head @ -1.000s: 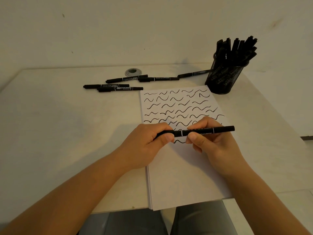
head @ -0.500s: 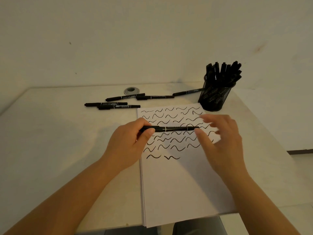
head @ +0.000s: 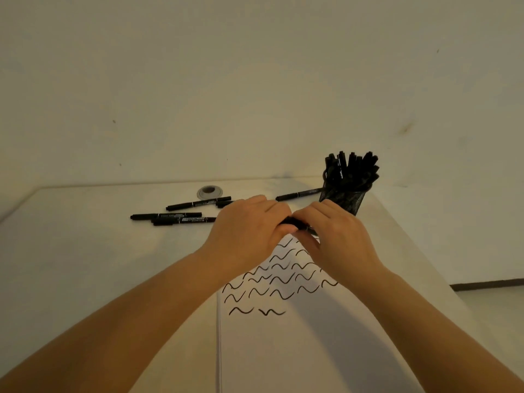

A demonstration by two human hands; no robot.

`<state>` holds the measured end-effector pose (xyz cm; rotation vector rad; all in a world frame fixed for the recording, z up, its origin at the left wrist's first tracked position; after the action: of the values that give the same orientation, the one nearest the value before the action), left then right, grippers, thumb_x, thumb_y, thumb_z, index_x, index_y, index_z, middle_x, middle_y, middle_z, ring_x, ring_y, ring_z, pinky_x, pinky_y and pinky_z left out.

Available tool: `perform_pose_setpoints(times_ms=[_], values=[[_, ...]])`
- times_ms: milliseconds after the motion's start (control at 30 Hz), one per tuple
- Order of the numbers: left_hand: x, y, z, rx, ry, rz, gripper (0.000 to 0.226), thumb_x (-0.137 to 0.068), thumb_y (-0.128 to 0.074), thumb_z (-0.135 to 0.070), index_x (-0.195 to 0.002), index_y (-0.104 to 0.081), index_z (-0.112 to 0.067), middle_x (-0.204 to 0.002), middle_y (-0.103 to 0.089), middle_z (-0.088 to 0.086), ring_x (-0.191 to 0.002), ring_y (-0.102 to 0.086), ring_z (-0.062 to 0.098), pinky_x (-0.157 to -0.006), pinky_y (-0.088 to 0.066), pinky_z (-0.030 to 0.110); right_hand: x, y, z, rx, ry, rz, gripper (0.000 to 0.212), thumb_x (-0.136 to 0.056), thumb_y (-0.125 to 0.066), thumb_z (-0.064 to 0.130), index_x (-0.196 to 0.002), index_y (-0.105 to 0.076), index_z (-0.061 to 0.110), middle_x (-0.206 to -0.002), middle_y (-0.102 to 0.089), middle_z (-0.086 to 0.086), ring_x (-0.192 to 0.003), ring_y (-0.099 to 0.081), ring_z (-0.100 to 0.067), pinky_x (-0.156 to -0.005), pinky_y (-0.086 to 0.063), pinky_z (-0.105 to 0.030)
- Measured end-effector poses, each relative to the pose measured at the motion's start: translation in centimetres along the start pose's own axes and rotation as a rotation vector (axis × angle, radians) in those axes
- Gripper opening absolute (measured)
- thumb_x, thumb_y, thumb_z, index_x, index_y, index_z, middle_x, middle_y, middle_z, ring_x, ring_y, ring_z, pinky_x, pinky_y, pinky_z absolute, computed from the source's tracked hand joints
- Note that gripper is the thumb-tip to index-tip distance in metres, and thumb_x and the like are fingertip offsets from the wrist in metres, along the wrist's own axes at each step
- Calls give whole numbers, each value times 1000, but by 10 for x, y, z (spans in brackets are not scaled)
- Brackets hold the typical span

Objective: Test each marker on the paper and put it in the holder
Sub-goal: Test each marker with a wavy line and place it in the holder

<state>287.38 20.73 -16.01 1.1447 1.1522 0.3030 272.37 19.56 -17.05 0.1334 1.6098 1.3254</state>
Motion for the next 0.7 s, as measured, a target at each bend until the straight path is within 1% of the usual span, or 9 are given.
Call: perform_pose_setpoints(times_ms=[67,133,200,267,367,433,500,633,700], values=[[-12,0,4,32,15,-13,31,-90,-47,-43,-98,-62,-18,-81,-65,-4,-74,-57,18,-55,-36,27,-6,5,-9,8,-29,-7,15,-75,-75,13,-87,-68,9,-75,-66,-2,-67,-59,-19,-59,-39,-21],[-23,1,13,50,56,-33,30,-89,-45,-46,-101,-60,-23,-76,-58,-12,-71,-51,11,-55,-33,24,-14,11,-18,-2,-92,-18,16,-77,-72,13,-92,-67,9,-80,-66,-1,-71,-60,-21,-60,-42,-24],[-35,-1,25,78,101,-32,29,-88,-44,-47,-101,-58,-26,-73,-49,-17,-71,-45,5,-58,-32,23,-22,19,-29,-64,-218,-66,18,-82,-67,14,-99,-64,12,-85,-66,-1,-76,-60,-22,-64,-46,-30],[-43,-7,41,77,145,1,24,-89,-45,-43,-100,-57,-25,-79,-50,-17,-78,-46,6,-63,-33,24,-30,28,-41,-185,-348,-143,19,-85,-63,17,-103,-60,16,-87,-65,5,-79,-59,-17,-72,-48,-31],[-48,-27,72,-31,221,192,22,-91,-46,-38,-104,-57,-24,-98,-56,-8,-96,-49,13,-68,-37,27,-42,45,-55,-376,-467,-312,19,-85,-62,19,-100,-53,26,-84,-61,21,-76,-60,1,-70,-47,-16],[-47,-43,92,-84,288,384,23,-92,-46,-37,-108,-56,-25,-108,-55,-4,-103,-49,17,-73,-38,29,-50,55,-60,-459,-492,-433,22,-85,-61,19,-100,-48,29,-84,-61,22,-75,-59,8,-63,-45,-6],[-43,-56,111,-113,349,507,26,-91,-46,-37,-114,-53,-26,-115,-53,-2,-107,-48,18,-76,-38,31,-57,60,-65,-489,-499,-507,26,-86,-60,17,-103,-46,30,-87,-63,17,-77,-58,9,-62,-42,-4],[-33,-75,134,-171,424,569,34,-92,-47,-36,-124,-48,-27,-124,-50,-1,-115,-45,21,-87,-43,37,-62,55,-74,-445,-491,-539,31,-87,-57,12,-110,-46,28,-89,-65,14,-81,-59,4,-65,-42,-5],[-29,-83,139,-207,420,578,34,-92,-45,-37,-124,-49,-26,-123,-51,0,-114,-46,22,-86,-43,36,-62,47,-78,-400,-484,-512,29,-88,-55,12,-112,-47,25,-88,-64,14,-81,-59,1,-66,-42,-5]])
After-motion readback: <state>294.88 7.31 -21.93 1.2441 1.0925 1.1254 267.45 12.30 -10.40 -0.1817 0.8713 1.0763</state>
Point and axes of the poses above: each hand's wrist, its own x-axis away from the middle knuckle, its own y-axis out of the back of the hand, z = x × y, the point moved 2 cm from there along -x, towards the middle knuckle
